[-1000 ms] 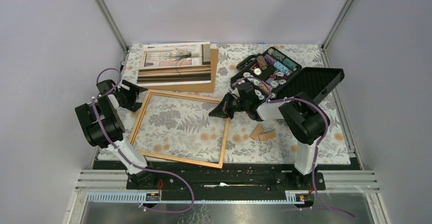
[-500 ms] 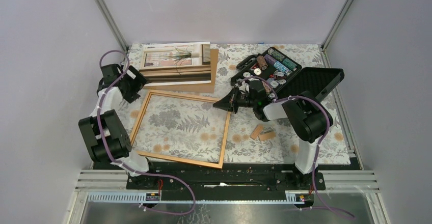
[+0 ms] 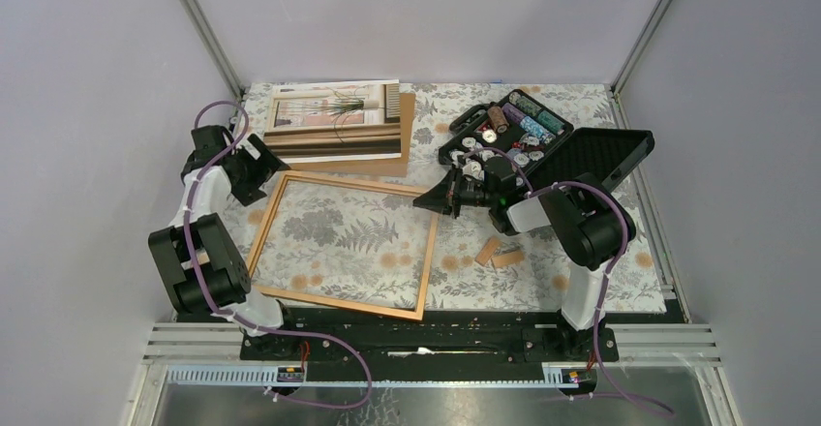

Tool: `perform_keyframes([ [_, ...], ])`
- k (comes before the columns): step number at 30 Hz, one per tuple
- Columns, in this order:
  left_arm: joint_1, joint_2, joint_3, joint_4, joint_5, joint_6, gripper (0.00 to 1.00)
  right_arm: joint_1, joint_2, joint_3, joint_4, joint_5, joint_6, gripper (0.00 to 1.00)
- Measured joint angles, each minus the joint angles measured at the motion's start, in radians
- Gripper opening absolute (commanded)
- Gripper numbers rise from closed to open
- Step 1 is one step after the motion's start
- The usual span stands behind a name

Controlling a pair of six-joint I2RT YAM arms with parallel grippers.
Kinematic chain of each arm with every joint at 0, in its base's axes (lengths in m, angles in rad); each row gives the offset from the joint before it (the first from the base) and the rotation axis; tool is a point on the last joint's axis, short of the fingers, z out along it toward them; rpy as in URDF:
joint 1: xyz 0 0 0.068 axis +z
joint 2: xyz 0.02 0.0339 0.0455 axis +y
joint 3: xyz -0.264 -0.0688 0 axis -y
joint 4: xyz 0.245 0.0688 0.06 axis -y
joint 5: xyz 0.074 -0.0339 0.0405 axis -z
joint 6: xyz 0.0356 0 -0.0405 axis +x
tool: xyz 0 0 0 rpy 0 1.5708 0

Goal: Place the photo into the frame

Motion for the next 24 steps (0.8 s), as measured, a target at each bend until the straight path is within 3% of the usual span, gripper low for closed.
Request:
perform_keyframes([
  [12,0.0,0.023,-0.025,-0.024,0.044,0.042,0.99,-0.029,0.001,-0.028,0.102,-0.058,0.03,0.0],
  [24,-0.033,0.056,-0.166,0.011,0.093,0.036,0.99,-0.041,0.042,-0.061,0.287,-0.078,0.146,0.0],
])
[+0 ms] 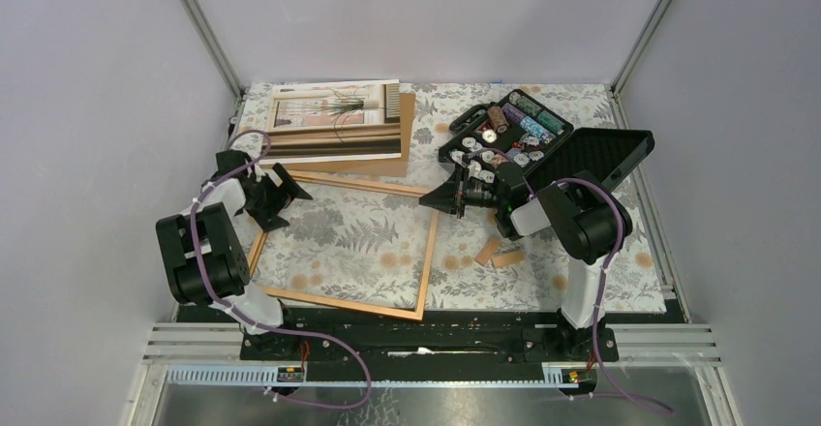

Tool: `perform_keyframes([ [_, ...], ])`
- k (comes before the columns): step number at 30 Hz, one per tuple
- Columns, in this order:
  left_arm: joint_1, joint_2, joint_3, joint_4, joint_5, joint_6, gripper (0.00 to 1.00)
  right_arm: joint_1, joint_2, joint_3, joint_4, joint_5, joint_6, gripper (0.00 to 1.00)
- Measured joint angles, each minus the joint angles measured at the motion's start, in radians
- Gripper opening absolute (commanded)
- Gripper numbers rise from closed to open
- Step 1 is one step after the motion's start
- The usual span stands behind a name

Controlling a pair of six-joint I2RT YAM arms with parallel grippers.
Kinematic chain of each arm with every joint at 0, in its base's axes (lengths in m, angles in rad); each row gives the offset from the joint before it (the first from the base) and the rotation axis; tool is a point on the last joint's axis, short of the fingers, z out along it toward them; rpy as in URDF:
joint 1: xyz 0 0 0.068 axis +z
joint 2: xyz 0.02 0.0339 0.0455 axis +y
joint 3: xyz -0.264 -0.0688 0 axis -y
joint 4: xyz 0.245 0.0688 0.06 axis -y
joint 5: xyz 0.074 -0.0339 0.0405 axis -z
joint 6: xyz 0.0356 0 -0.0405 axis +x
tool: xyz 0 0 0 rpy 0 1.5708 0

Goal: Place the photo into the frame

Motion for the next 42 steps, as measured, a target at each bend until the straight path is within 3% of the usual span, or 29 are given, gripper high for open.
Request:
perform_keyframes([
  [8,-0.029,0.031,-0.057,0.092,0.077,-0.059,0.99,-0.002,0.001,-0.001,0.0,0.0,-0.003,0.0],
  [16,0.005,0.037,-0.084,0.141,0.183,-0.073,0.94,-0.008,-0.026,-0.001,-0.112,-0.002,-0.087,0.0],
  [27,0.092,-0.065,-0.072,0.073,0.251,-0.071,0.86,-0.008,-0.121,-0.002,-0.423,0.005,-0.327,0.0],
  [42,0.161,-0.097,-0.051,0.026,0.287,-0.096,0.79,0.054,-0.09,0.005,-0.518,0.115,-0.422,0.0],
])
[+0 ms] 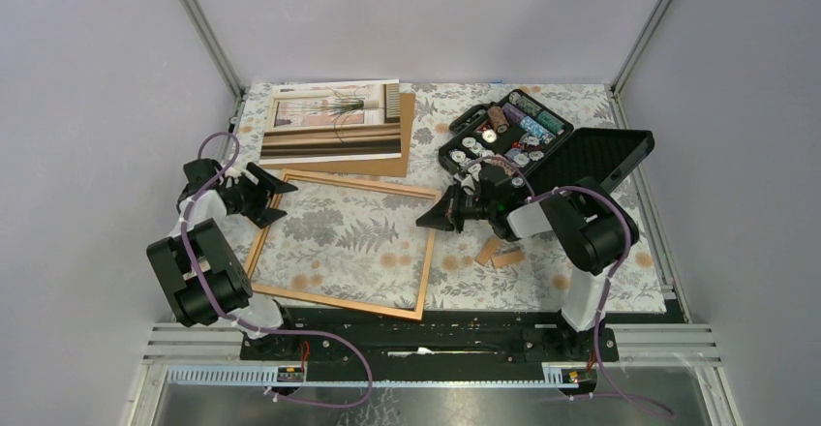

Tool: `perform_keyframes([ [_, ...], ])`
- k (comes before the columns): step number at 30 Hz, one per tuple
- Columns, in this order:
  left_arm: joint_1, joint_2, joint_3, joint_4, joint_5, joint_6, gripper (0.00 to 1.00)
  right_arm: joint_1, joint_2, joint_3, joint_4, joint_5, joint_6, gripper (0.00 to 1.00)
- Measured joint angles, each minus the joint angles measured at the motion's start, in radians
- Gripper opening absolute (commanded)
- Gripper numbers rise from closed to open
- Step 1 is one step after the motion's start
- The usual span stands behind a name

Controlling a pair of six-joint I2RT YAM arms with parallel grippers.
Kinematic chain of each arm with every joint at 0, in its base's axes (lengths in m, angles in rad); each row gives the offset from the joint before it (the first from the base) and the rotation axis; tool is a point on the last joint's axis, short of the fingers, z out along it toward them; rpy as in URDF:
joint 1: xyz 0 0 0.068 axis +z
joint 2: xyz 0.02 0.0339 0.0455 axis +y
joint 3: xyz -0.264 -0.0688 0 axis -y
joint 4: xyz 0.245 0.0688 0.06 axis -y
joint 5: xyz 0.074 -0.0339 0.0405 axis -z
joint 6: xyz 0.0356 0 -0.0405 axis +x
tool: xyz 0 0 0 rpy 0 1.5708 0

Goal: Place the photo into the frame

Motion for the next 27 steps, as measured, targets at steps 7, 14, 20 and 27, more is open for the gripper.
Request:
perform_keyframes([
  [7,0.002,-0.005,0.0,-0.002,-0.037,0.011,0.99,0.028,0.05,-0.01,0.031,0.027,0.016,0.05],
  [14,-0.034,-0.013,0.002,-0.024,-0.156,0.051,0.99,0.028,-0.024,-0.013,-0.185,0.077,-0.187,0.28],
  [20,-0.112,-0.003,0.022,-0.03,-0.219,0.056,0.99,0.019,-0.173,-0.014,-0.411,0.166,-0.41,0.03],
  [27,-0.192,0.054,0.03,-0.031,-0.25,0.069,0.99,-0.031,-0.211,-0.078,-0.479,0.189,-0.504,0.0],
])
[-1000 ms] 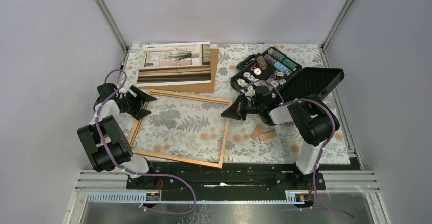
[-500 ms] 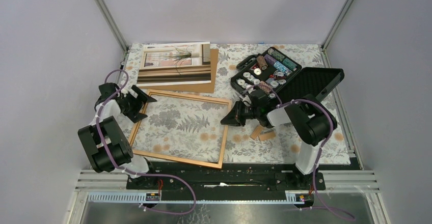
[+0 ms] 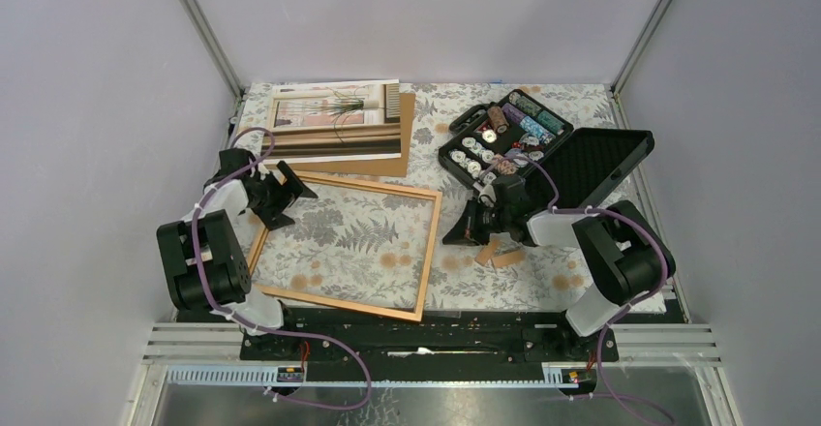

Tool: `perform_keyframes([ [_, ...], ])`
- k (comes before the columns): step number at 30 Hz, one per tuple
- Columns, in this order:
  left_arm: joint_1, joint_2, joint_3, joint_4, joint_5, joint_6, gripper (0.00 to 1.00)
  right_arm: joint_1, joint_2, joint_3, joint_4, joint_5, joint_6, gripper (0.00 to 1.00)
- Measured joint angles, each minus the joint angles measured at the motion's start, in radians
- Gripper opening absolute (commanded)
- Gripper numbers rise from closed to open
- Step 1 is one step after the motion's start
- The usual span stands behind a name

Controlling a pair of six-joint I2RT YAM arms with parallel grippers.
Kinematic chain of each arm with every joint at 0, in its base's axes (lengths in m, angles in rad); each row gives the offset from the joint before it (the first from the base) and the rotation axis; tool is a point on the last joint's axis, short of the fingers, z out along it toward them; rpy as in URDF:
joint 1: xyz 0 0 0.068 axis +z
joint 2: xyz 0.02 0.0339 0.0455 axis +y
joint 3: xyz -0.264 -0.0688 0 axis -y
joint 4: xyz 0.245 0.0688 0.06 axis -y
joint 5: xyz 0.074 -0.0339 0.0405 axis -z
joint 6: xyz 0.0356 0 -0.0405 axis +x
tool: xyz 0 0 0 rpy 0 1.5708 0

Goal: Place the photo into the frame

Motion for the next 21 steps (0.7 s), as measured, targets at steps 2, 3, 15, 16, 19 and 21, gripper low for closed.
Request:
perform_keyframes([
  [2,-0.009,0.006,0.0,0.001,-0.003,0.005,0.99,-0.024,-0.018,-0.02,0.001,-0.012,-0.029,0.0],
  [3,-0.013,0.008,-0.001,0.005,-0.003,0.007,0.99,-0.036,-0.024,-0.028,0.005,-0.023,-0.047,0.0],
  [15,-0.032,0.075,-0.037,0.13,0.07,-0.035,0.99,-0.082,-0.056,-0.162,0.249,-0.103,-0.1,0.0],
  [16,-0.032,0.072,-0.037,0.129,0.072,-0.035,0.99,-0.082,-0.072,-0.165,0.262,-0.113,-0.1,0.0],
  [19,-0.032,0.05,-0.037,0.127,0.089,-0.029,0.99,-0.082,-0.129,-0.175,0.307,-0.146,-0.094,0.0],
  [21,-0.032,0.032,-0.032,0.127,0.109,-0.018,0.99,-0.082,-0.173,-0.179,0.314,-0.16,-0.093,0.0],
])
